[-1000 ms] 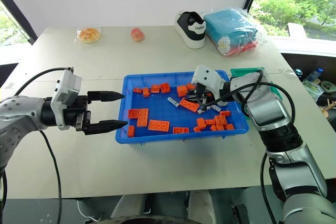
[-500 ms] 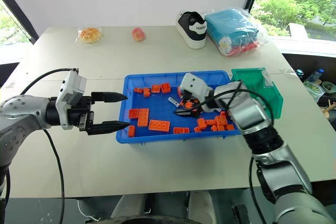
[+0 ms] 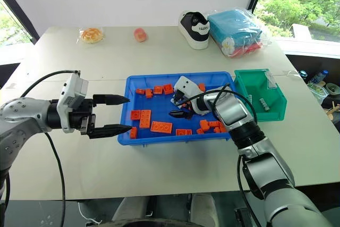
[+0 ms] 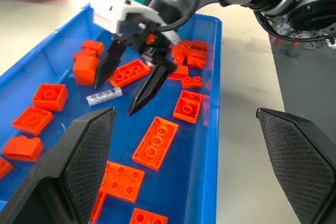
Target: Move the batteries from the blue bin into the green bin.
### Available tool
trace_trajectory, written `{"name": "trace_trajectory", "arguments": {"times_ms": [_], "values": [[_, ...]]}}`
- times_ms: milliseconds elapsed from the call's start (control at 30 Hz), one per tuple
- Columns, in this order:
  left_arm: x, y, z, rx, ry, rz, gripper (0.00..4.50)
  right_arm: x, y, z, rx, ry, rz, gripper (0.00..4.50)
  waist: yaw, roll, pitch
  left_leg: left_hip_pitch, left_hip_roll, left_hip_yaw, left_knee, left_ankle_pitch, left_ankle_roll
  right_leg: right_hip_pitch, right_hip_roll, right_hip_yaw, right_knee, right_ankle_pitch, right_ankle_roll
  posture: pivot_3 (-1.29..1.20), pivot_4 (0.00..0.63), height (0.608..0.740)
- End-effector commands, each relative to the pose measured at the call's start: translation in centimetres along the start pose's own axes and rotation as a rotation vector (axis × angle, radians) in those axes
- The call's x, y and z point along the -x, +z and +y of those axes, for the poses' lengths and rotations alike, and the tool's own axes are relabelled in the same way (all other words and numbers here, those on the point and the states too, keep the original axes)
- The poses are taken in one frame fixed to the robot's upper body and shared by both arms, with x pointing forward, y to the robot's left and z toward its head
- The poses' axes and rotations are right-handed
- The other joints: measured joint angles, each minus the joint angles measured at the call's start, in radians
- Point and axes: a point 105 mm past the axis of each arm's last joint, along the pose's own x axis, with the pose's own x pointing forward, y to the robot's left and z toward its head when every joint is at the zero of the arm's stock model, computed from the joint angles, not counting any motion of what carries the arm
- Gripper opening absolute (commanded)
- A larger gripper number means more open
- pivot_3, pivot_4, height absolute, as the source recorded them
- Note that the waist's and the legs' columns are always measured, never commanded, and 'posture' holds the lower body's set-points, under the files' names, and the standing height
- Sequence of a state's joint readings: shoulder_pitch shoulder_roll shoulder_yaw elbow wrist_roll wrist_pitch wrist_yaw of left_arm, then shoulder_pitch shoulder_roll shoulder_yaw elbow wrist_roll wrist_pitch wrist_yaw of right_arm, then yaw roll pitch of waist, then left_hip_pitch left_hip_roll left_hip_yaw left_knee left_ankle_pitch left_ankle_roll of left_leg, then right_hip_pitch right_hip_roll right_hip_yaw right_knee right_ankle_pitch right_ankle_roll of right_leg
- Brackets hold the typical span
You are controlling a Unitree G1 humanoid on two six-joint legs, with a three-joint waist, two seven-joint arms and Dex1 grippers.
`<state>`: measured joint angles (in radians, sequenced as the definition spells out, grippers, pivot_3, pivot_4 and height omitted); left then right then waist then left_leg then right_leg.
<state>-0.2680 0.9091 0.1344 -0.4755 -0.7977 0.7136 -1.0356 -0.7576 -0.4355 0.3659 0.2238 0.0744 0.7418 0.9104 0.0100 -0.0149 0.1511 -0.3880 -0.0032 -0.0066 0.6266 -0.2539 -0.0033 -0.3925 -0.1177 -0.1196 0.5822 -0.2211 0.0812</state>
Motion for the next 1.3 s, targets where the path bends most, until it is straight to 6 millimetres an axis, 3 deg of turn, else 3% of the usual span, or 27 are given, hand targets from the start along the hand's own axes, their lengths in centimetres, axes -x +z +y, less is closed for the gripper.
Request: {"name": "trace_trajectory", "arguments": {"times_ms": [33, 133, 267, 367, 533, 700, 900, 1033, 1200, 1300], "values": [[0.2, 0.9, -0.2, -0.038, 0.008, -0.024, 4.5, -0.4, 1.0, -0.4, 0.041, -0.014, -0.018, 4.17, 0.0, 0.0, 0.0, 0.0, 0.0, 0.0, 0.0, 0.0, 0.0, 0.0, 0.0, 0.0, 0.0, 0.0, 0.0, 0.0, 0.15, 0.725], [0.2, 0.9, -0.2, -0.038, 0.01, -0.025, 4.5, -0.9, 0.7, -0.4, 0.043, -0.011, -0.009, 3.4, 0.001, 0.0, 0.0, 0.0, 0.0, 0.0, 0.0, 0.0, 0.0, 0.0, 0.0, 0.0, 0.0, 0.0, 0.0, 0.0, 0.15, 0.725], [0.2, 0.9, -0.1, -0.04, 0.011, -0.027, 4.5, -1.4, 0.7, 0.4, 0.059, 0.013, -0.016, 1.28, -0.001, 0.0, 0.0, 0.0, 0.0, 0.0, 0.0, 0.0, 0.0, 0.001, 0.0, 0.0, 0.0, 0.0, 0.0, 0.0, 0.15, 0.725], [0.1, 0.9, -0.1, -0.039, 0.009, -0.028, 4.5, -1.1, 1.4, 1.0, 0.059, 0.024, -0.04, 0.05, -0.001, 0.0, 0.0, 0.0, 0.0, 0.0, 0.0, 0.0, 0.0, 0.0, 0.0, 0.0, 0.001, 0.0, 0.0, 0.0, 0.15, 0.725], [0.0, 0.7, -0.2, -0.032, 0.004, -0.028, 4.5, 1.4, 3.7, 1.2, 0.032, -0.01, -0.131, 0.06, 0.001, 0.001, 0.0, 0.0, 0.0, 0.0, 0.0, 0.0, 0.0, 0.0, 0.0, 0.0, 0.0, 0.0, 0.0, 0.0, 0.15, 0.725], [-0.1, 0.6, -0.3, -0.023, -0.003, -0.033, 4.5, 7.5, 5.5, -1.1, -0.016, -0.176, -0.22, 0.06, 0.006, 0.001, 0.001, -0.001, 0.0, -0.001, 0.0, 0.0, 0.0, 0.0, 0.0, 0.0, 0.0, 0.0, 0.0, 0.0, 0.15, 0.725], [-0.3, 0.3, -0.1, -0.017, -0.009, -0.042, 4.5, 16.2, 0.8, -6.6, -0.108, -0.516, -0.113, 0.06, 0.007, -0.001, -0.001, -0.001, -0.001, 0.001, 0.001, 0.0, 0.0, -0.001, -0.001, 0.0, -0.002, -0.002, -0.003, 0.0, 0.15, 0.725], [-0.5, 0.4, 0.3, -0.022, -0.016, -0.052, 4.5, 20.5, -1.9, -8.9, -0.133, -0.691, -0.033, 0.06, 0.002, 0.001, 0.0, -0.001, 0.0, 0.002, 0.0, 0.0, 0.0, 0.0, -0.001, 0.0, -0.001, -0.002, -0.003, 0.0, 0.15, 0.725], [-0.9, 0.6, 0.5, -0.033, -0.031, -0.062, 4.5, 21.6, -3.4, -9.8, -0.08, -0.756, 0.04, 0.06, -0.002, 0.002, 0.0, -0.001, 0.0, 0.002, 0.0, -0.001, 0.001, -0.001, 0.0, 0.0, 0.0, -0.002, -0.003, 0.0, 0.15, 0.725], [-1.0, 0.7, 0.5, -0.036, -0.032, -0.065, 4.5, 21.1, -3.8, -10.0, -0.048, -0.758, 0.069, 1.43, 0.002, 0.002, 0.0, -0.001, 0.0, 0.002, 0.0, -0.001, 0.001, 0.0, 0.0, 0.0, -0.001, -0.004, 0.001, 0.0, 0.15, 0.725]]}}
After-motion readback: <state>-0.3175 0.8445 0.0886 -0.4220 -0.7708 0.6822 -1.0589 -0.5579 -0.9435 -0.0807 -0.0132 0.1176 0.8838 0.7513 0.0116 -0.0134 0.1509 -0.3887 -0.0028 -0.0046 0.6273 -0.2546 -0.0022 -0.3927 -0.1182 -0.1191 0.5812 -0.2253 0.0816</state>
